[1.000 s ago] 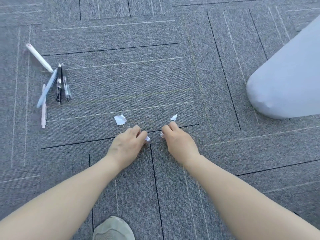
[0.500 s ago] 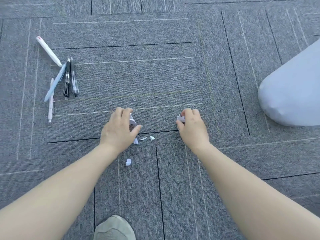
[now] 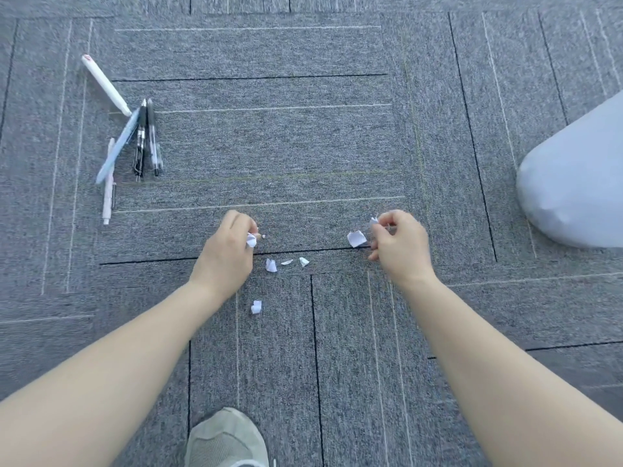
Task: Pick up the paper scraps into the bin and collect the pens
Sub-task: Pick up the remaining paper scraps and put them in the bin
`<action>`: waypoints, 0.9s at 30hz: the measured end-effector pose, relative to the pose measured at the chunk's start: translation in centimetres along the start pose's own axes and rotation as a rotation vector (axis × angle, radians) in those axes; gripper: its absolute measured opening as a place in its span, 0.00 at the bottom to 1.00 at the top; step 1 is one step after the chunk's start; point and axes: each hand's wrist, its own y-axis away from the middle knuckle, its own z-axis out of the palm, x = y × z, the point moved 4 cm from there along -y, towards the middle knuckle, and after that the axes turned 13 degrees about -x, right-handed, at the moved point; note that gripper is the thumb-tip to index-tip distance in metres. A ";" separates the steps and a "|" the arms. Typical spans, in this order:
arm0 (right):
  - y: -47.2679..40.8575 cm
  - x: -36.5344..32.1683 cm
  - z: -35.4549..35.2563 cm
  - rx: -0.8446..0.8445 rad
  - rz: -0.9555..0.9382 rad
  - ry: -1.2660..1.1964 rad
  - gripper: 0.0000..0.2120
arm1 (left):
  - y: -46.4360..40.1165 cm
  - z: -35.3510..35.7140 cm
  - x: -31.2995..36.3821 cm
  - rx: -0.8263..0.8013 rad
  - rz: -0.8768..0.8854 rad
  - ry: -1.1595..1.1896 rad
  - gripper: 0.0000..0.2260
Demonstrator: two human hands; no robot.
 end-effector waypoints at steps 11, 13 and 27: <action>0.9 -1.5 3.6 -0.201 -0.126 0.605 0.15 | 3.4 3.1 2.7 -0.124 0.000 -0.252 0.20; 0.8 -1.8 4.3 -0.196 -0.166 0.767 0.15 | 2.8 3.4 2.7 -0.155 0.007 -0.384 0.24; 1.0 0.1 1.7 -0.149 0.107 -0.265 0.08 | 2.1 1.4 1.0 -0.063 -0.017 0.005 0.06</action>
